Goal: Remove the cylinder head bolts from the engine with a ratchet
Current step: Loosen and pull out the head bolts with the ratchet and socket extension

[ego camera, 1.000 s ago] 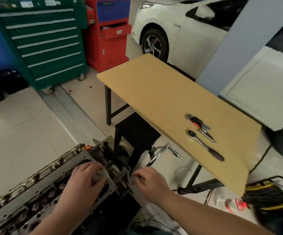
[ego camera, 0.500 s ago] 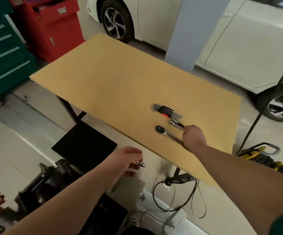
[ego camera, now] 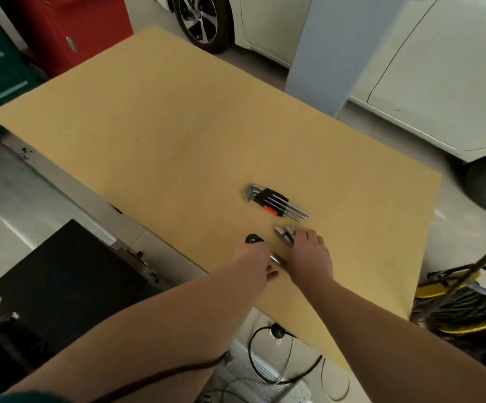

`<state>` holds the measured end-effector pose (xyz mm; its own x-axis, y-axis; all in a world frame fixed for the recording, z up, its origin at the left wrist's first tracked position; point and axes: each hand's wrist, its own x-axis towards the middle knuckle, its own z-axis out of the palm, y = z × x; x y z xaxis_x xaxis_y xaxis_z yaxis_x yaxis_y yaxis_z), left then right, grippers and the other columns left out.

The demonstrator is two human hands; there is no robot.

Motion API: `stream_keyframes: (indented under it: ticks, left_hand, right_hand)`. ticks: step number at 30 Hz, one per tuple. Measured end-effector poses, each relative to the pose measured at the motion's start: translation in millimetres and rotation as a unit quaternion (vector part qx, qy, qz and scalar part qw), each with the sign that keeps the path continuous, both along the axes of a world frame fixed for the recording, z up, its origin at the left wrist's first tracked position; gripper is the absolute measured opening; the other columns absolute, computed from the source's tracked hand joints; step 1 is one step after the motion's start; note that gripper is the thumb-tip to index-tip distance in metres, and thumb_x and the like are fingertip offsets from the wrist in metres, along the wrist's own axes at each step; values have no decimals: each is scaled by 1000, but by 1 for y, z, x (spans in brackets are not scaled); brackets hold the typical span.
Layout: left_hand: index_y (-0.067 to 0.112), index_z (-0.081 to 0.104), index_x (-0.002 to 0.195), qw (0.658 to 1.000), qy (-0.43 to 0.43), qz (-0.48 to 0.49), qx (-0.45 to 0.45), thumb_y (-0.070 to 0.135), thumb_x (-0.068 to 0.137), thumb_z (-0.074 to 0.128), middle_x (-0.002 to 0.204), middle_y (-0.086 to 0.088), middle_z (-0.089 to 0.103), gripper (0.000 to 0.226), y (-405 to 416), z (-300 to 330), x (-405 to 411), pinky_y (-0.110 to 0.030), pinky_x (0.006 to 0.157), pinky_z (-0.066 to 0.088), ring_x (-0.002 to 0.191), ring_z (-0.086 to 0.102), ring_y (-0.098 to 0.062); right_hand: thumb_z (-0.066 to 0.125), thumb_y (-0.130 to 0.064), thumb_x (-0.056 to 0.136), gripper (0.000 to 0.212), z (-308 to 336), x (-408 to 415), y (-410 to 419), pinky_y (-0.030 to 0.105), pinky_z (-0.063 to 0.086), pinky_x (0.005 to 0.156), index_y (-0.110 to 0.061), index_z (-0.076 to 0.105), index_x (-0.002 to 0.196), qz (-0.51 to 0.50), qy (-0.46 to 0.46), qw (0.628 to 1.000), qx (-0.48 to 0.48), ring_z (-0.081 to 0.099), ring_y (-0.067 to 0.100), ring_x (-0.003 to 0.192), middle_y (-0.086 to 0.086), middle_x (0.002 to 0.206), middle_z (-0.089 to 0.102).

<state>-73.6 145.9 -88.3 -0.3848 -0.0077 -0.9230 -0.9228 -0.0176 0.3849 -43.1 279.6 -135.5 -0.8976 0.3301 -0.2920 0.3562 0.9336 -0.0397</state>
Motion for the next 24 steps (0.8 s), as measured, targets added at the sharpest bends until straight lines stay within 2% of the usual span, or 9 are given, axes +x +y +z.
stream_keyframes:
  ticks: [3,7,9,11,13,16,20,22,24]
  left_hand:
    - [5,65,101,997,48,28,-59,6,93,70,91,-14,69,9,11,-20,-7,-37,60,63,74,67,-26]
    - [15,54,105,976,112,-161,-99,18,95,65,102,-9,66,15,21,-42,-2,-36,76,45,95,65,-34]
    - [9,55,127,993,88,-40,-75,15,101,58,127,-14,64,27,24,-41,1,-24,82,40,118,62,-36]
    - [10,52,135,994,88,43,-53,15,98,63,130,-15,63,39,26,-30,2,-33,100,52,119,64,-34]
    - [17,58,122,989,113,88,-29,12,91,71,116,-11,68,34,21,-17,7,-46,93,61,105,70,-31]
    - [27,64,103,980,159,93,73,1,88,73,103,-8,70,31,-16,15,22,-46,74,67,94,75,-29]
    - [26,67,119,952,241,69,172,3,91,75,106,-8,77,37,-90,73,35,-55,91,62,99,76,-28]
    - [31,62,129,936,304,41,175,11,95,74,110,-6,78,41,-136,107,48,-50,97,60,101,75,-25]
    - [35,58,136,920,355,33,165,16,98,69,109,-6,78,44,-182,143,69,-44,95,61,95,74,-24]
  right_hand:
    - [74,-27,91,44,-5,-3,1,38,48,92,-11,51,126,-71,-6,992,-101,56,30,112,10,121,57]
    - [72,-24,93,35,-3,-4,0,36,49,84,-10,54,119,-35,-31,996,-81,59,29,105,11,117,56]
    - [72,-22,92,33,-2,-3,-2,35,49,82,-10,53,117,-18,-39,996,-76,60,29,103,10,113,55]
    - [72,-21,92,26,5,-4,0,33,45,67,-15,50,104,-66,-28,989,-130,60,23,88,2,95,54]
    - [64,-21,96,16,17,-4,0,31,38,56,-16,49,96,-112,-15,973,-203,55,16,75,1,87,56]
    - [55,-17,97,5,46,2,-13,38,51,64,-14,58,99,-147,10,926,-347,64,21,75,10,90,68]
    - [61,-19,99,9,96,15,-59,30,48,56,-10,64,97,-117,29,872,-475,61,17,62,4,70,69]
    - [64,-28,101,21,123,22,-91,23,43,51,-8,65,98,-100,51,838,-533,55,16,58,1,66,64]
    - [63,-33,102,30,147,33,-128,30,42,57,-3,65,100,-74,57,813,-575,53,19,61,5,69,63]
